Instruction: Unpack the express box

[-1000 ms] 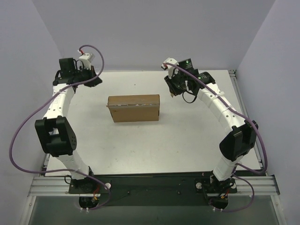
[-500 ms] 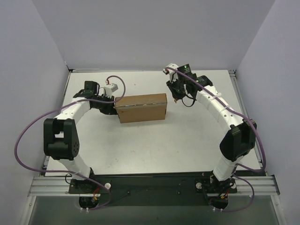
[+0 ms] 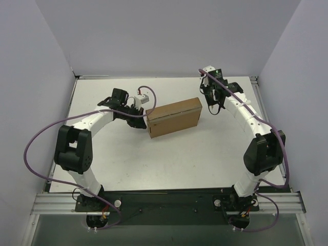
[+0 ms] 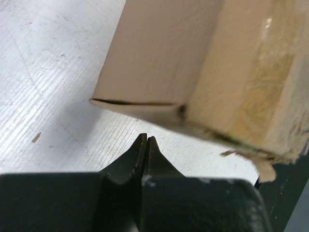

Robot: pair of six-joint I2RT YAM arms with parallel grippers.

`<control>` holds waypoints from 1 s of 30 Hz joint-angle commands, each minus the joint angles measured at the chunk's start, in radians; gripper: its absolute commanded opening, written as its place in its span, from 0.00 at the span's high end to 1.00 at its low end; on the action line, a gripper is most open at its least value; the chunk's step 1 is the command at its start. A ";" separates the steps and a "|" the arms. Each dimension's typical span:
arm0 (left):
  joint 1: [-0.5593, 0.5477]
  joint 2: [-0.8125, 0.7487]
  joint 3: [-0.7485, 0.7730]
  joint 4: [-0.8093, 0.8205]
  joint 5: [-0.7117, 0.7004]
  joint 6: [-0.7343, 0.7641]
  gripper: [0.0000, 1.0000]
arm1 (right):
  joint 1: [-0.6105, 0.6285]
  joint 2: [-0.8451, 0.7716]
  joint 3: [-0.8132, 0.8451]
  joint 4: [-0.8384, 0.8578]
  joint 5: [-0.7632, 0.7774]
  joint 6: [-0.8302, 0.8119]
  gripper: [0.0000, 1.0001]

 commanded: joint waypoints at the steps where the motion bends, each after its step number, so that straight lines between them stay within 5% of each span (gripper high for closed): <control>1: 0.071 -0.038 0.055 0.008 0.083 -0.010 1.00 | 0.000 -0.101 -0.077 0.000 0.043 -0.002 1.00; 13: 0.086 0.155 0.313 0.131 0.046 -0.180 1.00 | 0.010 -0.141 -0.140 -0.074 -0.353 -0.108 1.00; 30: 0.059 0.082 0.239 0.148 0.101 -0.209 1.00 | 0.029 0.011 0.035 -0.051 -0.270 -0.085 1.00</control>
